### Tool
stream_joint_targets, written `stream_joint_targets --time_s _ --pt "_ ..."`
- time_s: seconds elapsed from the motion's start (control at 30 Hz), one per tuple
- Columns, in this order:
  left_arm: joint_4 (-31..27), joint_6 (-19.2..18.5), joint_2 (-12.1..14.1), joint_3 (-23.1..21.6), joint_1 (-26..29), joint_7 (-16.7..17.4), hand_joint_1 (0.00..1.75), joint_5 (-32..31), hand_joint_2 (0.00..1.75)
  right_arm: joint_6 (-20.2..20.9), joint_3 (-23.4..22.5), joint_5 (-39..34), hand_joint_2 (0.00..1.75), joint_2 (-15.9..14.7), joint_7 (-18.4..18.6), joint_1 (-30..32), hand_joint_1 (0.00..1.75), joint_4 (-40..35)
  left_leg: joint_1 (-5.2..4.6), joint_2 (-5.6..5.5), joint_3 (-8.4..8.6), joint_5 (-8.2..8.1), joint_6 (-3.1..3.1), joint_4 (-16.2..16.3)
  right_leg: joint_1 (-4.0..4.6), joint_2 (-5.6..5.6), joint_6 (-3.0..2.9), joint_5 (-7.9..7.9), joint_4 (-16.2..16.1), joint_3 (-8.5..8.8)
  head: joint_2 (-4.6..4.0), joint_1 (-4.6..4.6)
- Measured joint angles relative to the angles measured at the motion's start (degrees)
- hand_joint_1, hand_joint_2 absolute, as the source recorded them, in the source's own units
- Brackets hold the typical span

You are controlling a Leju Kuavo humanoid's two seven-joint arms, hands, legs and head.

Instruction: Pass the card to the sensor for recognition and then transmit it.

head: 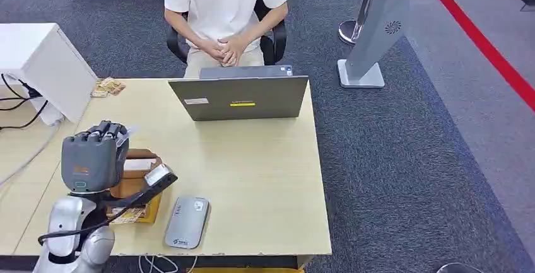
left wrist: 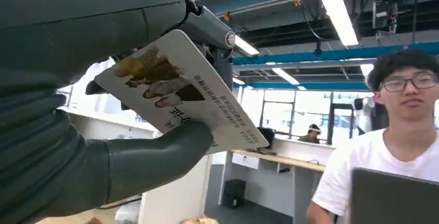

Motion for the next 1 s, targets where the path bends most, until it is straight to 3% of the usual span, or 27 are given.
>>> stream_joint_targets --time_s 0.2,1.0 --pt "-1.96 -5.77 0.81 -3.27 1.25 2.08 1.75 0.92 1.75 0.00 -0.44 -0.52 0.00 0.00 -0.04 0.00 0.00 0.00 0.00 0.01 0.02 0.00 0.00 0.00 0.01 0.00 0.00 0.00 -0.01 0.00 0.00 -0.04" --pt "-1.94 -9.46 1.09 -6.23 9.32 2.10 1.75 3.10 1.75 -0.09 -1.79 -1.11 0.00 0.00 -0.22 0.04 0.00 -0.02 0.00 0.01 0.01 -0.01 0.01 -0.01 0.01 -0.01 0.00 -0.01 -0.01 0.00 0.00 -0.02"
